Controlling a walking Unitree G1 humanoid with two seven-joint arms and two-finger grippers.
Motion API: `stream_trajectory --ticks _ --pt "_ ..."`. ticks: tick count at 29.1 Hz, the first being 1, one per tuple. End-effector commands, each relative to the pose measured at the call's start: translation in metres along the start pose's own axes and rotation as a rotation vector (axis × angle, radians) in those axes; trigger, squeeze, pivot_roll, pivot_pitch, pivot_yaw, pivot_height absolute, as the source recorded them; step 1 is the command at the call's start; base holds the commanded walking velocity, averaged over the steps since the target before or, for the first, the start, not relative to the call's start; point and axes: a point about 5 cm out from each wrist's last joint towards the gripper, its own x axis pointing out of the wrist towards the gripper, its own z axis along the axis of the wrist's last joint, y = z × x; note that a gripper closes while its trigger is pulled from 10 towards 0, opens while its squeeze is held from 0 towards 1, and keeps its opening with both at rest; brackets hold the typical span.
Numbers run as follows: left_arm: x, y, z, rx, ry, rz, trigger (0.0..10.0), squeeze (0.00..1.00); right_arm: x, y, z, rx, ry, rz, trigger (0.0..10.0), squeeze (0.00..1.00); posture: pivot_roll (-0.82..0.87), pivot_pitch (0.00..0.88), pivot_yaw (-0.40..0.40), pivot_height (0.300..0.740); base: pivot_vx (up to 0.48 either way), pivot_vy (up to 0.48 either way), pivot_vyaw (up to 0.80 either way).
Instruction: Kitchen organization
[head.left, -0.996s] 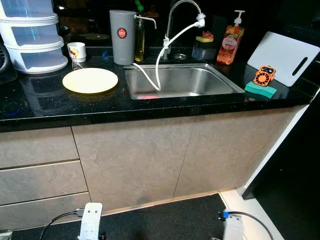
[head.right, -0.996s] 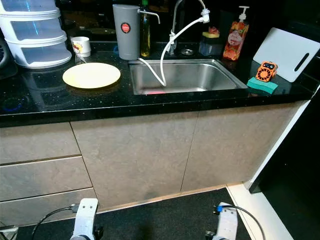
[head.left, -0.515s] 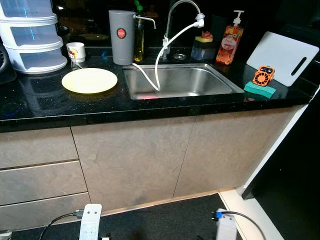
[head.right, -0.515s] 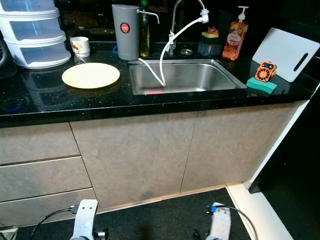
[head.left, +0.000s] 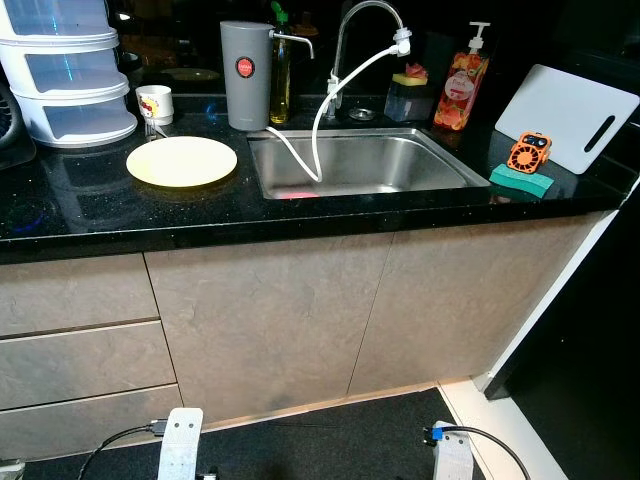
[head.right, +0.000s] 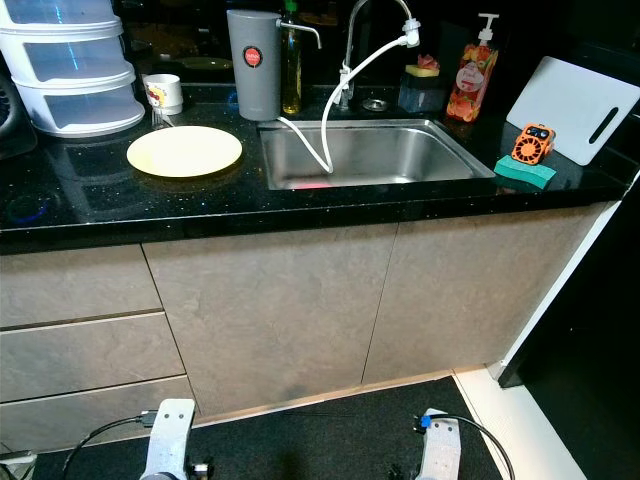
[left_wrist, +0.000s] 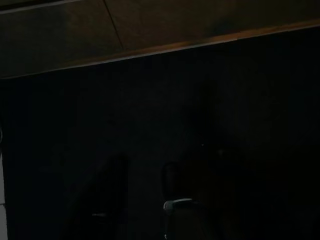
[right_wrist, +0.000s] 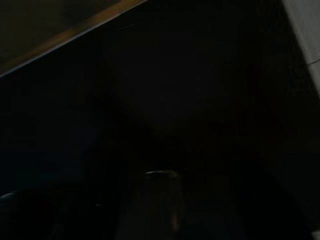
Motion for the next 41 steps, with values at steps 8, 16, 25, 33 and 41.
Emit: stream_trajectory --ticks 8,16,25,33,41 --pt "0.0 -0.001 0.001 0.018 -0.01 0.019 0.0 0.0 -0.002 -0.015 0.006 0.002 0.003 -0.024 0.0 0.0 0.04 0.061 -0.044 0.74 0.0 0.0 0.0" --pt "0.001 -0.001 0.004 0.017 -0.013 0.012 0.0 0.0 0.002 0.007 0.009 0.0 0.0 -0.001 0.0 0.0 0.04 0.069 -0.046 0.74 0.0 0.0 0.0" --pt "0.001 -0.001 0.006 0.028 -0.003 -0.011 10.0 1.0 0.004 0.017 0.013 -0.035 0.006 0.013 10.0 1.0 0.05 0.075 -0.046 0.74 0.0 0.0 0.0" --pt "0.001 0.001 0.004 0.029 0.005 -0.01 10.0 1.0 0.003 0.016 0.01 -0.013 0.01 0.015 10.0 1.0 0.04 0.08 -0.045 0.74 0.0 0.0 0.0" --pt "0.001 0.0 0.003 0.029 0.01 -0.012 10.0 1.0 0.003 0.015 0.01 -0.005 0.009 0.012 10.0 1.0 0.04 0.083 -0.044 0.74 0.0 0.0 0.0"
